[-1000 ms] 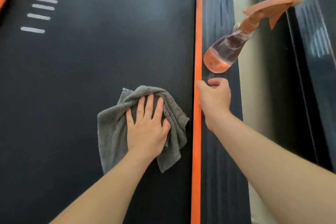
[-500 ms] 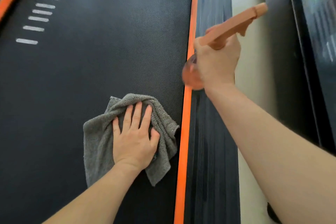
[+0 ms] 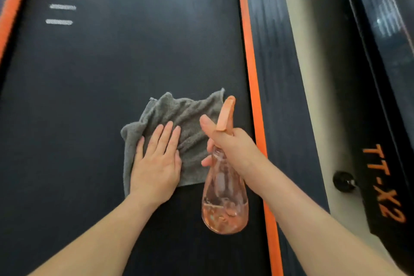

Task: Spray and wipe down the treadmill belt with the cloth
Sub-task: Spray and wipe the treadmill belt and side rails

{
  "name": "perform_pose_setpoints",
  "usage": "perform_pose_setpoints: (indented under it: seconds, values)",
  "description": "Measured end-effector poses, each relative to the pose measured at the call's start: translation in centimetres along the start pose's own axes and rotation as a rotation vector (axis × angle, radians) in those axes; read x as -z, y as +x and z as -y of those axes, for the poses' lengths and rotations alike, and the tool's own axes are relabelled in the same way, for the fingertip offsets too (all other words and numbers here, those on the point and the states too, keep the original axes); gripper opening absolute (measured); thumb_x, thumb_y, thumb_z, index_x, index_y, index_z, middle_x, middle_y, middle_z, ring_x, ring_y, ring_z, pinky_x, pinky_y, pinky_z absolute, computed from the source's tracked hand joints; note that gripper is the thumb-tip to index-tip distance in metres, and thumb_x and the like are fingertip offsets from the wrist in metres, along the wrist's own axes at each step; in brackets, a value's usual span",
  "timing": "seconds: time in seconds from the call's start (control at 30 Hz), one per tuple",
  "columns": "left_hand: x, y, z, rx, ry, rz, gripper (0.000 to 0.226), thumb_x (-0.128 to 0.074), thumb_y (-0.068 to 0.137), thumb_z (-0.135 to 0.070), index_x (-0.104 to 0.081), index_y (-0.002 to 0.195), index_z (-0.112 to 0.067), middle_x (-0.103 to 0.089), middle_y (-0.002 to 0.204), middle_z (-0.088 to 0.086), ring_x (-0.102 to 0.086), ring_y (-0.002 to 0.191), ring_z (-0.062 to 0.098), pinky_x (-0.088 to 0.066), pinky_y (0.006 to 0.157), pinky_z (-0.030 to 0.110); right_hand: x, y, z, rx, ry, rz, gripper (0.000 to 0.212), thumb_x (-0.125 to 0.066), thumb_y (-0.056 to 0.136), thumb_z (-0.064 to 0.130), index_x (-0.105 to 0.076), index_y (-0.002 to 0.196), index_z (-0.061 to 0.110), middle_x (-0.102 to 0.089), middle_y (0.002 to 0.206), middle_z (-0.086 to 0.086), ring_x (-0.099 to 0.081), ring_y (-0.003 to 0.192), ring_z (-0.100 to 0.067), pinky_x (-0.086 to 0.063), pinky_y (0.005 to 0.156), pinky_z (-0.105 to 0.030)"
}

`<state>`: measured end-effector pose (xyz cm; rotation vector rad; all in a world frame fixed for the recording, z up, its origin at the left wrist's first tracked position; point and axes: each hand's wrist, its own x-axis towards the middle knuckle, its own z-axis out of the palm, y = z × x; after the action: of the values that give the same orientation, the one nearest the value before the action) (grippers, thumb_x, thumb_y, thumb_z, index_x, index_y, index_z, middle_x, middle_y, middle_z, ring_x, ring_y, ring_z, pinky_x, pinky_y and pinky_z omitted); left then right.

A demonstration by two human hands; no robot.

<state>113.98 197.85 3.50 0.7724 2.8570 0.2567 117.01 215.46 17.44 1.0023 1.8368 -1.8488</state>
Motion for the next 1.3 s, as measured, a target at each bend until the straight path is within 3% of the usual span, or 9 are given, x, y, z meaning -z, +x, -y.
perform_pose_setpoints:
  seconds: [0.13,0.23,0.37,0.53,0.63,0.7,0.8,1.03,1.3]
  values:
    - [1.0,-8.8,6.7,0.021,0.060,0.023,0.058,-0.025,0.100,-0.036,-0.030,0.155,-0.019,-0.022,0.163,-0.001,-0.022,0.149,0.018,-0.018,0.118,0.050,-4.4,-2.8,-3.5,-0.090,-0.032,-0.037,0.055,-0.066,0.080,0.062,-0.070,0.068,0.009,-0.074,0.076,-0.007,-0.069,0.068,-0.008,-0.051,0.070,-0.023]
    - [1.3,-12.2,9.2,0.033,0.072,0.002,0.058,-0.025,0.099,-0.035,-0.033,0.154,-0.016,-0.027,0.161,0.001,-0.026,0.148,0.020,-0.020,0.116,0.051,-6.9,-3.7,-4.8,-0.032,0.091,-0.204,0.064,-0.072,0.078,0.059,-0.068,0.079,-0.005,-0.065,0.068,-0.006,-0.074,0.072,-0.018,-0.055,0.076,-0.035]
    - [0.9,-12.4,9.6,0.047,0.061,-0.026,0.058,-0.024,0.099,-0.037,-0.034,0.153,-0.018,-0.029,0.160,0.000,-0.026,0.147,0.018,-0.020,0.117,0.049,-9.1,-4.1,-6.2,0.004,0.123,-0.254,0.051,-0.069,0.083,0.056,-0.048,0.088,0.010,-0.056,0.077,-0.002,-0.073,0.063,-0.021,-0.053,0.068,-0.034]
    - [0.7,-12.2,9.8,0.066,0.050,-0.043,0.059,-0.022,0.098,-0.040,-0.033,0.154,-0.023,-0.028,0.160,-0.004,-0.024,0.148,0.014,-0.020,0.117,0.048,-8.5,-6.3,-9.9,0.059,0.185,-0.291,0.020,-0.056,0.088,0.060,-0.049,0.092,0.042,-0.058,0.098,0.009,-0.064,0.102,-0.022,-0.048,0.100,-0.051]
    - [0.6,-12.6,9.5,0.053,0.042,-0.055,0.061,-0.021,0.097,-0.041,-0.034,0.153,-0.024,-0.029,0.160,-0.005,-0.024,0.148,0.014,-0.020,0.118,0.049,-7.1,-9.4,-11.8,0.063,0.277,-0.411,0.053,-0.061,0.066,0.083,-0.047,0.103,0.047,-0.053,0.106,0.012,-0.055,0.108,-0.015,-0.039,0.107,-0.045]
    - [0.9,-12.1,9.5,0.069,0.025,-0.044,0.062,-0.020,0.096,-0.042,-0.034,0.153,-0.025,-0.028,0.161,-0.005,-0.023,0.148,0.013,-0.020,0.118,0.048,-6.2,-10.3,-12.7,0.089,0.323,-0.489,0.053,-0.062,0.067,0.082,-0.051,0.096,0.038,-0.058,0.100,0.007,-0.059,0.100,-0.015,-0.043,0.103,-0.046]
    - [1.3,-12.6,9.2,0.059,0.032,-0.039,0.063,-0.017,0.095,-0.043,-0.030,0.155,-0.028,-0.024,0.162,-0.008,-0.019,0.149,0.011,-0.018,0.119,0.047,-6.6,-12.6,-14.8,0.122,0.453,-0.614,0.032,-0.057,0.095,0.050,-0.059,0.089,0.019,-0.066,0.088,-0.006,-0.069,0.092,-0.027,-0.051,0.097,-0.049]
    - [0.9,-12.2,9.5,0.018,0.064,-0.048,0.062,-0.005,0.097,-0.039,-0.009,0.159,-0.029,-0.004,0.165,-0.010,-0.002,0.152,0.009,-0.009,0.122,0.044,-9.8,-12.9,-18.7,0.150,0.768,-0.545,0.044,-0.055,0.097,0.048,-0.055,0.090,0.004,-0.060,0.065,-0.014,-0.070,0.065,-0.037,-0.056,0.065,-0.038]
    - [0.9,-8.3,9.4,-0.157,0.068,-0.015,0.059,-0.021,0.105,-0.041,-0.006,0.159,-0.024,0.003,0.166,-0.007,0.005,0.152,0.012,-0.003,0.122,0.045,-11.0,-11.5,-18.3,0.328,0.771,-0.319,0.053,-0.052,0.094,0.056,-0.066,0.096,0.005,-0.072,0.091,-0.016,-0.067,0.076,-0.027,-0.052,0.057,-0.030]
